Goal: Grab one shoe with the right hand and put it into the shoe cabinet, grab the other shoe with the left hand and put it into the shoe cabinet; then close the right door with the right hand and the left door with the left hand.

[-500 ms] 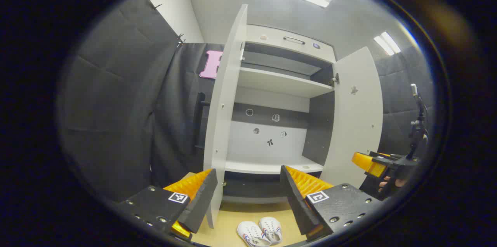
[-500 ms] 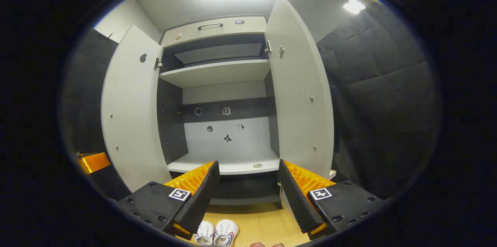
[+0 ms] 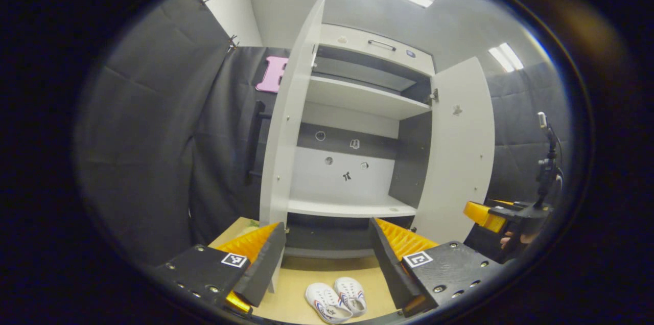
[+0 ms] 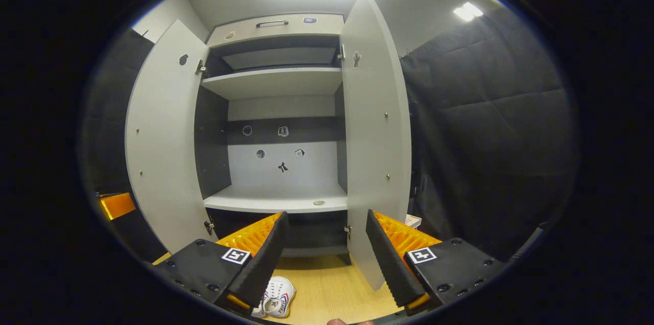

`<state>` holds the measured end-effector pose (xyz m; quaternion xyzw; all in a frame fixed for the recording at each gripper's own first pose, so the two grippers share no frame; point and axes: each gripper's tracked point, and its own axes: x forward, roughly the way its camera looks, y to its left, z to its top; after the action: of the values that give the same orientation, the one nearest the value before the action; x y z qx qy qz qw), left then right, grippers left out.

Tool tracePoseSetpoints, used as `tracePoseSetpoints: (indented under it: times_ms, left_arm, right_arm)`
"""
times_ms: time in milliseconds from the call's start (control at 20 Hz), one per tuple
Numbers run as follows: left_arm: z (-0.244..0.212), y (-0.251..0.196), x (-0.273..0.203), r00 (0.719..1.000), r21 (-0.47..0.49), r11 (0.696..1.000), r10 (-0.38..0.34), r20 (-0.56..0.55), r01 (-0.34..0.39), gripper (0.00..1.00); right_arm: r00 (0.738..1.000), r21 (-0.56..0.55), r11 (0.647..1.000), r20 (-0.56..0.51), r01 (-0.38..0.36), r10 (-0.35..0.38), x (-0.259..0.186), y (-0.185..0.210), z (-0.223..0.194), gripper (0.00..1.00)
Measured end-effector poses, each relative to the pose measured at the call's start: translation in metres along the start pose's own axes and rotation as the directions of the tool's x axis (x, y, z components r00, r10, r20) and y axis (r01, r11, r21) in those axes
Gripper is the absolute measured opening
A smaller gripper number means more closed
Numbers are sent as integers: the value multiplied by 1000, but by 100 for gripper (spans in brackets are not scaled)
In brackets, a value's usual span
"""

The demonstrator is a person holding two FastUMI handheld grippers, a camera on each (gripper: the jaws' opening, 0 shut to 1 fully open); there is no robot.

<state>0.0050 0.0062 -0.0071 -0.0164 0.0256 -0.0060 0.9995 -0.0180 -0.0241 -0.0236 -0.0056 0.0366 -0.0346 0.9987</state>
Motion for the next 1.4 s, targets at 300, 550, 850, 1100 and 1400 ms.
tracePoseSetpoints:
  times_ms: [300,550,850,1100,1400]
  left_arm:
    - [-9,3,-9,999,14,1000,19,-36,-18,94]
    - [-10,13,-29,998,4,999,44,-45,-44,92]
    - [-24,25,-43,994,8,998,71,-78,-70,94]
    - [-43,35,-60,987,-18,994,105,-121,-108,94]
    - [-57,49,-76,974,-63,985,151,-170,-163,92]
  right_arm:
    - [999,25,1000,-32,-18,18,6,7,-9,92]
    - [990,9,997,-117,-73,74,13,22,-29,95]
    - [946,34,975,-238,-220,222,29,63,-61,92]
    - [881,91,956,-374,-278,291,46,97,-120,95]
    - [726,187,942,-602,-279,334,51,130,-229,98]
